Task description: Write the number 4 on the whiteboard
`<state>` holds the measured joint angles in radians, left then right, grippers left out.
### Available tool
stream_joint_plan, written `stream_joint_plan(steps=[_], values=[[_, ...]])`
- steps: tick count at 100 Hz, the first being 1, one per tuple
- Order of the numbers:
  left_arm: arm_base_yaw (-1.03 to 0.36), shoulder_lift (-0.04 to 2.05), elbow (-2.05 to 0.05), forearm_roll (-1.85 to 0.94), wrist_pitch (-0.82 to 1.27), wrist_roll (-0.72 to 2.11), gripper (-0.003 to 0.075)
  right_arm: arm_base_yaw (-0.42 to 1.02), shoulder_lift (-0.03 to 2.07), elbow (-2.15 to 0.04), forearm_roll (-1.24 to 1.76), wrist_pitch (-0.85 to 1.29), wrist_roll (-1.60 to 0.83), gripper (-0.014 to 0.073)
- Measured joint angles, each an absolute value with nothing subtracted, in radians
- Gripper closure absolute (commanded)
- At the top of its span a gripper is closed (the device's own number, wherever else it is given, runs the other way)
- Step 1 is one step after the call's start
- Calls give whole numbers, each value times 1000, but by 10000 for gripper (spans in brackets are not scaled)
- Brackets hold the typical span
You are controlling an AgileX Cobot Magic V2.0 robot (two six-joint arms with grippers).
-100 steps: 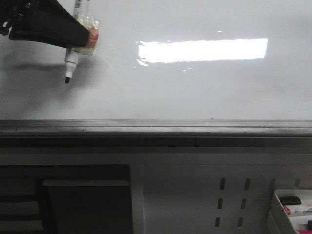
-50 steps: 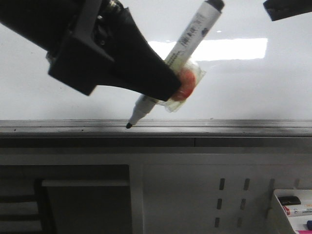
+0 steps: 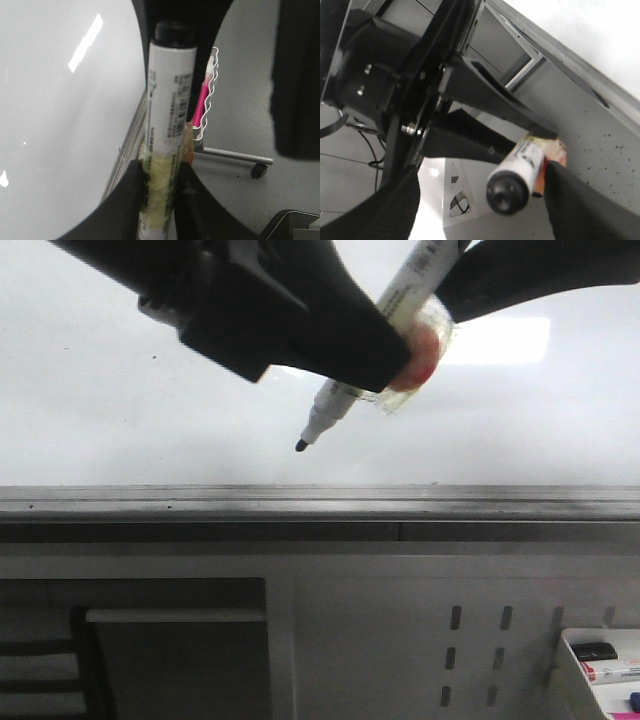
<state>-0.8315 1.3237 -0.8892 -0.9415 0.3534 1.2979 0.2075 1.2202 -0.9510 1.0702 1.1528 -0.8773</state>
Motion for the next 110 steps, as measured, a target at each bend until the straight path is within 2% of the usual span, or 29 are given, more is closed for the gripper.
stream_joint_plan(steps=[9,42,59,66,73,80,99,104,110], values=[[-831,1326,-889,-939,353,1300,741,218,1220,-951,1070,1126,-877,150],[-833,1327,-889,-921,352,1300,741,221,1220,-951,1045,1099,-870,440],[-835,1327,-889,-918,352,1298,740,221,1220,-951,1017,1076,-872,658],[-835,1327,-889,-930,346,1291,727,219,1220,-951,1005,1059,-876,664],[-835,1327,-889,-934,340,1289,665,219,1220,-953,1002,1055,-879,664],[-835,1327,-889,-934,338,1289,566,217,1220,-953,1002,1054,-881,664],[-835,1303,-889,-946,315,1293,195,217,1220,-955,1034,1061,-886,653],[-828,1288,-889,-960,307,1293,152,219,1220,-955,1045,1061,-886,653],[-810,1264,-889,-979,305,1293,152,221,1220,-955,1055,1052,-886,653]])
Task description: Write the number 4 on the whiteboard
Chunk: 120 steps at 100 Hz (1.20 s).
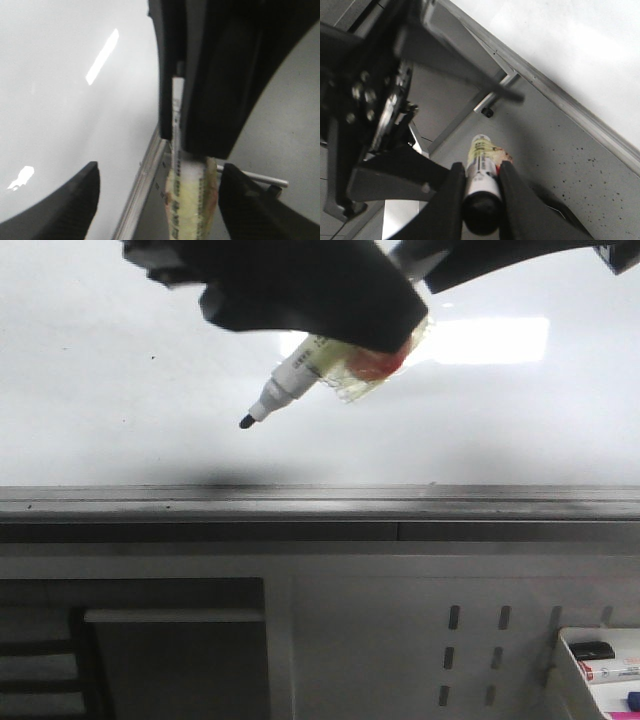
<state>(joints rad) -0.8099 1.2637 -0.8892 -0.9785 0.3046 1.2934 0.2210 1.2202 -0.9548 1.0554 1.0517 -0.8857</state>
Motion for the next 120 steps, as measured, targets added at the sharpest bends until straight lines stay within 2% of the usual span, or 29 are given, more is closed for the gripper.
stream_joint_plan(steps=[14,27,47,61,91,120], values=[[-710,1183,-870,-1018,301,1289,183,221,1220,-955,1083,1000,-907,653],[-560,1084,-813,-1036,297,1248,213,221,1200,-946,1127,914,-956,653],[-334,948,-704,-1112,292,1226,228,221,1179,-924,1300,762,-1130,653],[-232,888,-664,-1153,289,1221,228,238,1181,-923,1421,638,-1255,652],[-198,876,-655,-1168,289,1219,228,259,1284,-929,1534,542,-1383,652],[-198,876,-655,-1170,289,1219,228,259,1300,-931,1573,463,-1446,650]])
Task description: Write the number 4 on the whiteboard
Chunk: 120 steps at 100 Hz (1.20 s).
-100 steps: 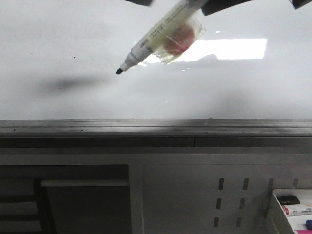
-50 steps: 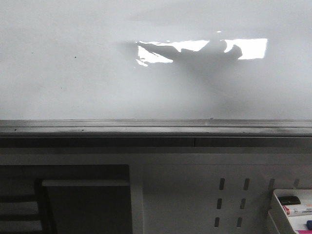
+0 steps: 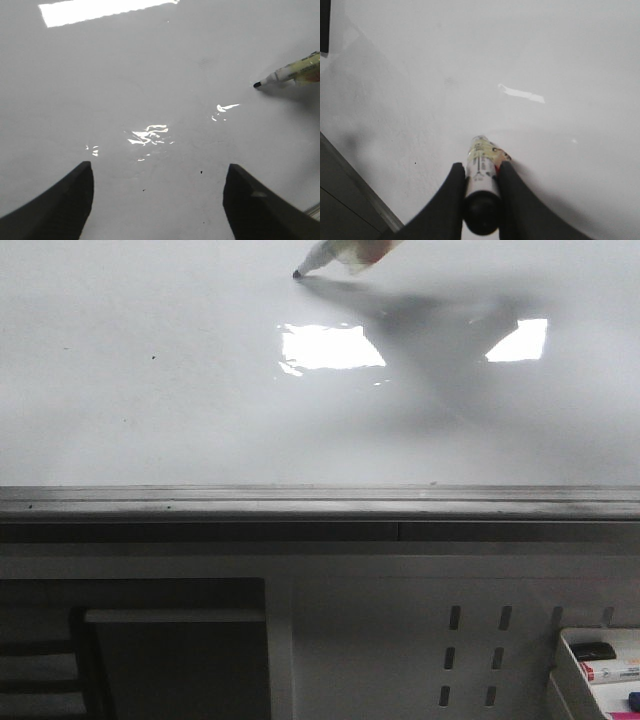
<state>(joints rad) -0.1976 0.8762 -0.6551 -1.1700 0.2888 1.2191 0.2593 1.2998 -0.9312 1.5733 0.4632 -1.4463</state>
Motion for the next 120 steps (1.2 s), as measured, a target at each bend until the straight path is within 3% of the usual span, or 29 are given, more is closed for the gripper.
stream_joint_plan(steps=[28,52,84,102,120], values=[[-198,876,-655,-1170,289,1219,228,313,1354,-931,1544,510,-1442,648],[-198,876,-655,-1170,289,1219,228,376,1357,-931,1504,427,-1399,648],[-198,876,-655,-1170,289,1219,228,369,1152,-797,1504,233,-1376,648],[-198,876,-655,-1170,289,1219,228,361,1098,-786,1501,335,-1376,648],[-198,876,-655,-1170,289,1219,228,361,1174,-835,1499,351,-1376,648]])
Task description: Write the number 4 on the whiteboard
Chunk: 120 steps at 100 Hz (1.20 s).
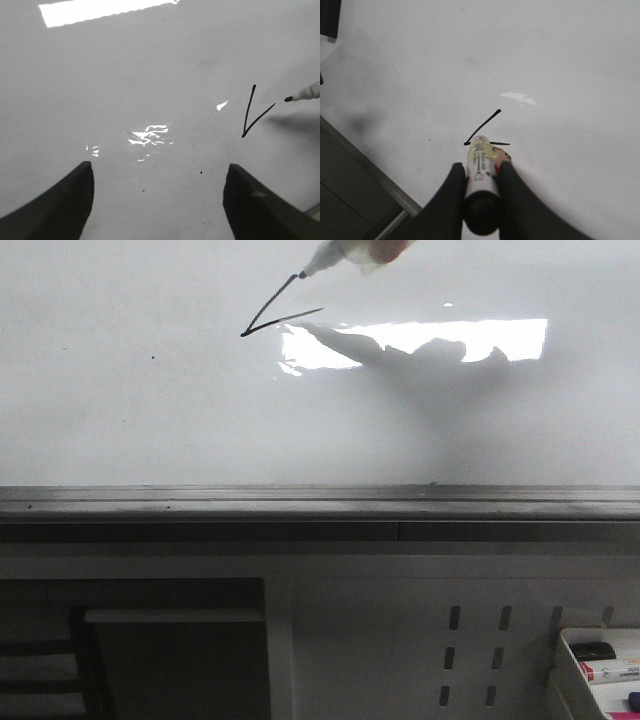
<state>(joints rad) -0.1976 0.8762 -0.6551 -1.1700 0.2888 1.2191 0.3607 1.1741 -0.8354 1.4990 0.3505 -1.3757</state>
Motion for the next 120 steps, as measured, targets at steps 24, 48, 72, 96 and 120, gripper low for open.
stream_joint_plan(steps=[24,48,72,96,120], values=[[-198,876,-655,-1170,289,1219,228,361,1275,-903,1498,344,-1376,648],[-198,876,-655,-1170,289,1219,228,361,1289,-855,1498,393,-1365,648],[-200,876,-653,-1170,331,1219,228,361,1250,-820,1487,484,-1337,648],[-314,879,-653,-1279,437,1354,228,361,1195,-820,1365,655,-1199,648],[-521,963,-653,-1334,432,1425,269,361,1195,-843,1300,784,-1144,648]])
